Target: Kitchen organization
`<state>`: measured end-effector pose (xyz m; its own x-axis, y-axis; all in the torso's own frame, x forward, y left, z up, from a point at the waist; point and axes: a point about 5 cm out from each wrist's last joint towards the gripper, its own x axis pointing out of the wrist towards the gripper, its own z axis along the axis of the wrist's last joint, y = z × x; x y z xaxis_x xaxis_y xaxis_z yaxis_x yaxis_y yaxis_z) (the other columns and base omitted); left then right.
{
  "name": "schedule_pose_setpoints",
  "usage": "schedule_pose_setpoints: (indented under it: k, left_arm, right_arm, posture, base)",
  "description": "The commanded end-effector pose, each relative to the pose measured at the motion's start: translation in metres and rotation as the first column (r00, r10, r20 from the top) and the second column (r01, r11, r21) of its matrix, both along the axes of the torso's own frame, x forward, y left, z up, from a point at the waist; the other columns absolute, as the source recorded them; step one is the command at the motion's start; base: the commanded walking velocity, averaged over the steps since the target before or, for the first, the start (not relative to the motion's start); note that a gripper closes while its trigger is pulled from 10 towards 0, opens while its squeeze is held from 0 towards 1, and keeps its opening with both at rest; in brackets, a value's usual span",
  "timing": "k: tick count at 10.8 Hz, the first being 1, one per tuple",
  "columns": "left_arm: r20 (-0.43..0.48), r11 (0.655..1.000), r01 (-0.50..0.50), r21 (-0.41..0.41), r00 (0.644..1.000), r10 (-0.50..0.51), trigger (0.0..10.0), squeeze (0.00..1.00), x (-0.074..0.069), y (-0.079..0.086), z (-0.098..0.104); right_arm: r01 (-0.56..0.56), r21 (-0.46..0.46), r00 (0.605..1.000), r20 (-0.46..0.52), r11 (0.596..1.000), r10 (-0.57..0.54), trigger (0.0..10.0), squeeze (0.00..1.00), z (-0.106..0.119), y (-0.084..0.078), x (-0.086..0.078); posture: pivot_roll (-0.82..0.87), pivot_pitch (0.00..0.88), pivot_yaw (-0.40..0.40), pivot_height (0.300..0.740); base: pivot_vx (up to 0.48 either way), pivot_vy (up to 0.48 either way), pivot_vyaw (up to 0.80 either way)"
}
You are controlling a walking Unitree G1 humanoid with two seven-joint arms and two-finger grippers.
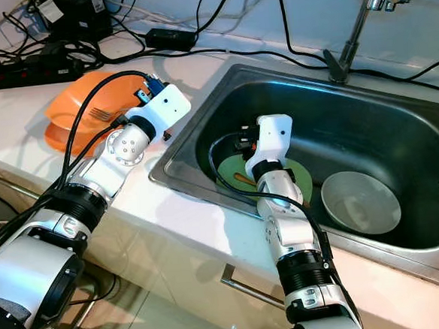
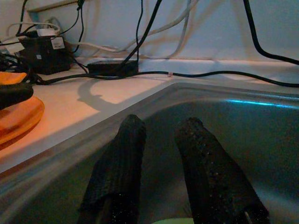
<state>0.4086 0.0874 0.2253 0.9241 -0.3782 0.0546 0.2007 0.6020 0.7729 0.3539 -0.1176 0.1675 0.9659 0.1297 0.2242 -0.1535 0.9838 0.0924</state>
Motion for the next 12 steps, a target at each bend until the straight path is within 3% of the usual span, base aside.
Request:
schedule_pose_setpoints:
  k: [1, 7, 8, 12]
  left_arm:
    - [0.004, 1.000, 0.004, 0.030, 1.000, -0.004, 10.0, 0.00, 0.001, -0.001, 0.003]
    - [-0.011, 0.991, -0.063, 0.117, 0.998, 0.064, 10.0, 0.00, 0.000, 0.011, -0.008]
    - [-0.013, 0.991, -0.064, 0.119, 0.998, 0.066, 0.2, 0.00, 0.000, 0.012, -0.009]
    - [-0.002, 0.991, -0.069, 0.119, 0.998, 0.070, 0.0, 0.00, -0.001, 0.011, -0.007]
  right_arm:
    - [0.004, 0.000, 1.000, -0.010, 1.000, -0.004, 10.0, 0.00, -0.001, 0.000, -0.001]
    - [-0.002, 0.008, 1.000, 0.000, 1.000, 0.002, 10.0, 0.00, 0.004, 0.003, 0.004]
    - [-0.003, 0.008, 1.000, 0.002, 1.000, 0.003, 10.0, 0.00, 0.004, 0.003, 0.005]
    - [-0.002, 0.009, 1.000, 0.001, 1.000, 0.002, 10.0, 0.00, 0.004, 0.003, 0.006]
  posture:
    - [0.15, 0.127, -0.006, 0.740]
    - [0.17, 0.107, -0.012, 0.740]
    - [0.17, 0.106, -0.014, 0.740]
    - [0.17, 0.103, -0.013, 0.740]
  base:
    - [0.000, 0.000, 0.00]
    - [0.000, 0.000, 0.00]
    - [0.000, 0.000, 0.00]
    - [0.000, 0.000, 0.00]
